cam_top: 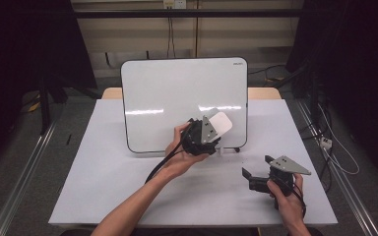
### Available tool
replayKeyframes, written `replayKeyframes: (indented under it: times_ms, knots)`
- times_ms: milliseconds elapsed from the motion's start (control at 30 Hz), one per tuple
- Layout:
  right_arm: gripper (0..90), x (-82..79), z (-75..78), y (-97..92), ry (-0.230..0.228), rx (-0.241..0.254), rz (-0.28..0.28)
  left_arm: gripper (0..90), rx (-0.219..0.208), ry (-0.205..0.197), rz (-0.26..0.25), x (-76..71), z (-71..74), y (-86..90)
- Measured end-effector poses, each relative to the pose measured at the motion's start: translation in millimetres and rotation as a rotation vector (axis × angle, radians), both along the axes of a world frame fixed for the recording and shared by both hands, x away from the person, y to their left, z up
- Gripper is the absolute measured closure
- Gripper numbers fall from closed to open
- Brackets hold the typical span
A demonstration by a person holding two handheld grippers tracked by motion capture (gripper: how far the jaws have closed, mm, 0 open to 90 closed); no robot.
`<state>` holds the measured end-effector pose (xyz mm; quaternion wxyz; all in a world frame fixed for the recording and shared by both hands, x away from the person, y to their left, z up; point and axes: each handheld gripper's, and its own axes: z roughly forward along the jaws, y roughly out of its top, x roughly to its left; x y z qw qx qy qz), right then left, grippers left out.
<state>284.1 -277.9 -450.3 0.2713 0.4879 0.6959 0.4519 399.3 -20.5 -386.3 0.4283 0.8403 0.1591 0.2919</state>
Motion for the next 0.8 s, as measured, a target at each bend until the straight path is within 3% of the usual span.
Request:
replayKeyframes:
  times_ms: [167,567,800]
  knots:
    - [4.3,1.8,-0.2,1.6,0.000,-0.002,0.003,31.2,-0.034,0.000,0.062,1.0,1.3,24.5]
    - [4.3,-1.5,0.1,0.8,-0.005,-0.001,0.011,31.2,-0.028,-0.051,0.141,-10.3,10.8,61.4]
    - [4.3,0.9,-0.5,-1.4,-0.002,0.004,0.004,31.1,-0.094,-0.029,0.194,-7.7,17.7,83.3]
